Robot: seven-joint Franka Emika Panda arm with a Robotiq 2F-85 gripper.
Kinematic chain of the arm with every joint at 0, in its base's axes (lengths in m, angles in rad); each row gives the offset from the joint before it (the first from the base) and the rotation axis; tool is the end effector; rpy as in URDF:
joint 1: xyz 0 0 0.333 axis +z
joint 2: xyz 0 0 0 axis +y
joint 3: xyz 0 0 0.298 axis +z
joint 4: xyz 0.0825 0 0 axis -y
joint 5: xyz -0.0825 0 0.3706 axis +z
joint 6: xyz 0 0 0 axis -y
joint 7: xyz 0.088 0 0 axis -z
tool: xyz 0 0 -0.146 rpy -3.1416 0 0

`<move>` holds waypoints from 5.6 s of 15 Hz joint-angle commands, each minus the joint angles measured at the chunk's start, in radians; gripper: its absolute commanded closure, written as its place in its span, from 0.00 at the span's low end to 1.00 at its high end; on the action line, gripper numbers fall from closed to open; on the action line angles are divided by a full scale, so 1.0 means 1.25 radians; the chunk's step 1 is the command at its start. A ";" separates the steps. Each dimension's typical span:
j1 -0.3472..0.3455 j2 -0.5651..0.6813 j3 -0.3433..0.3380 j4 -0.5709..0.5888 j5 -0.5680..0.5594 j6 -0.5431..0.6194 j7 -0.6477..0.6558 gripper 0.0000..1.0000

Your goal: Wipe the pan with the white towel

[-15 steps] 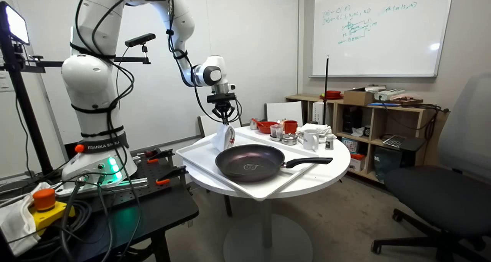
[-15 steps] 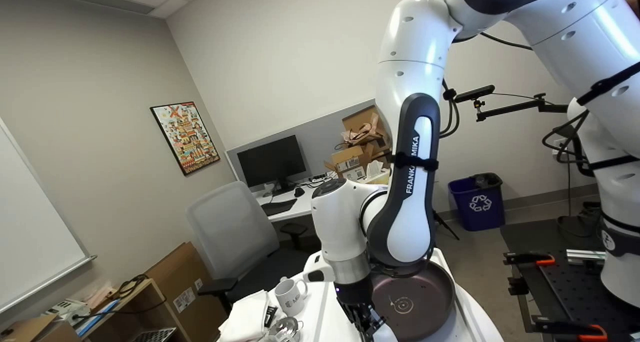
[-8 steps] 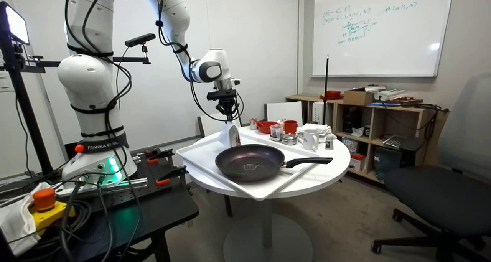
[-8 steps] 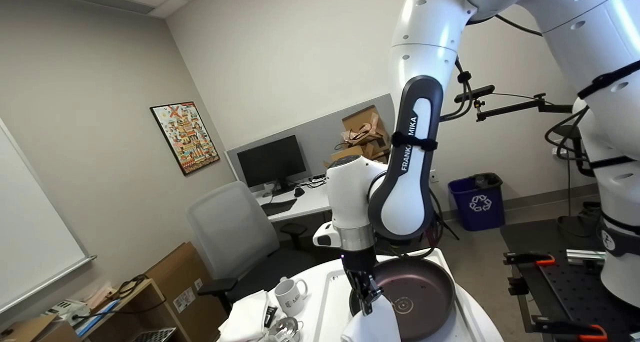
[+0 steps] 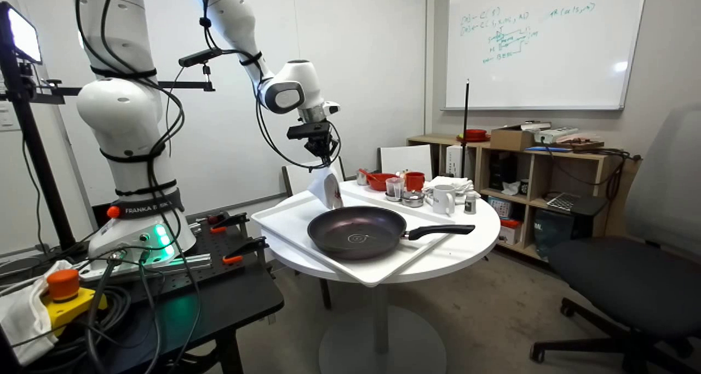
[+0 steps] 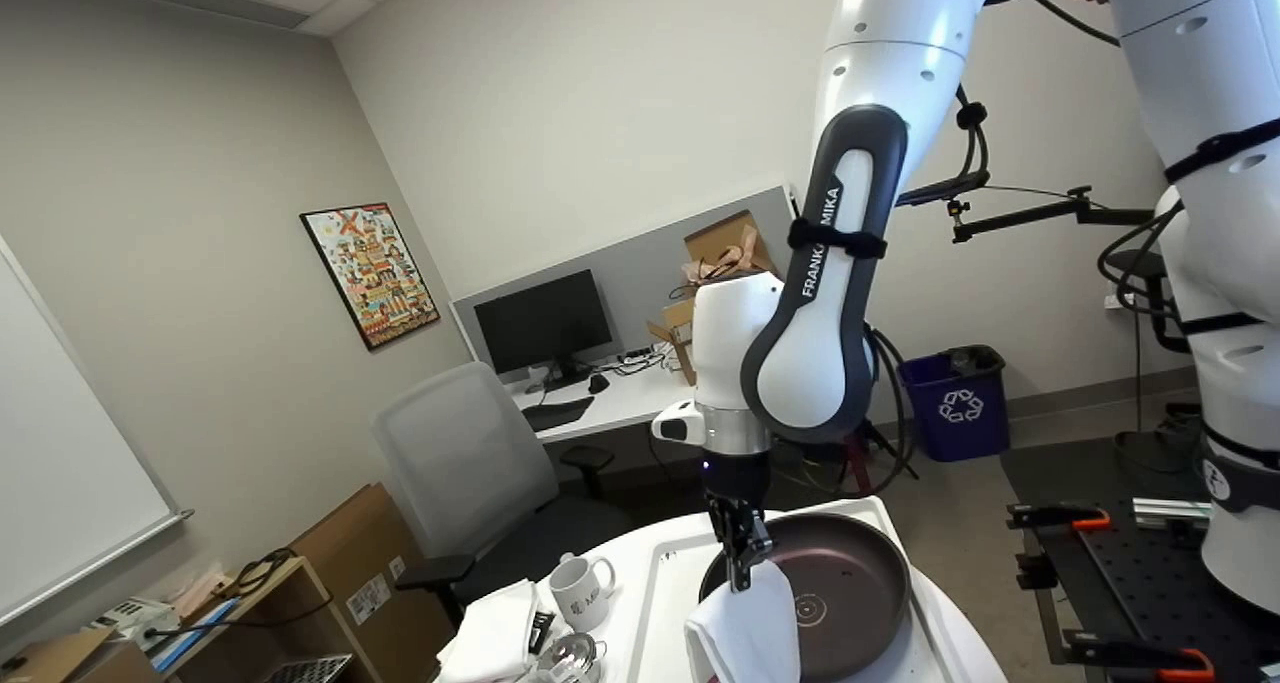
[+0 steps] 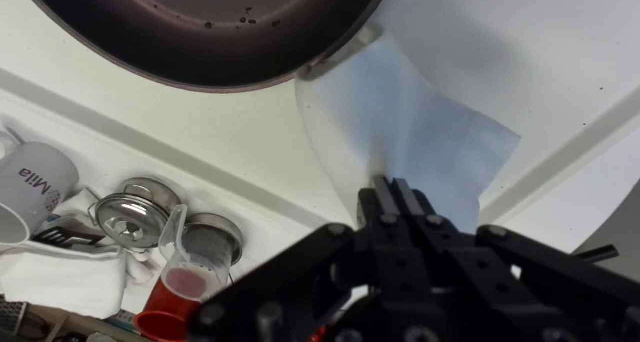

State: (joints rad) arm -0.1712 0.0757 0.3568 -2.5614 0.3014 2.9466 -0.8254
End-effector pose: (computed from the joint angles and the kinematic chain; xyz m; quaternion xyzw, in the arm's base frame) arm 0.4771 0.0744 0.2277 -0.9231 -0.3470 -0.1654 0.0132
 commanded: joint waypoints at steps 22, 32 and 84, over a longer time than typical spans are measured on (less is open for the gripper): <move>-0.004 -0.147 -0.281 -0.105 0.489 -0.327 -0.556 0.99; -0.022 -0.181 -0.438 -0.146 0.504 -0.331 -0.561 0.99; 0.026 0.379 -0.283 0.106 -0.308 0.017 0.287 0.13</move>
State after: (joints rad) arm -0.1594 0.5757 0.0161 -2.3756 -0.0083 2.9244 -0.5336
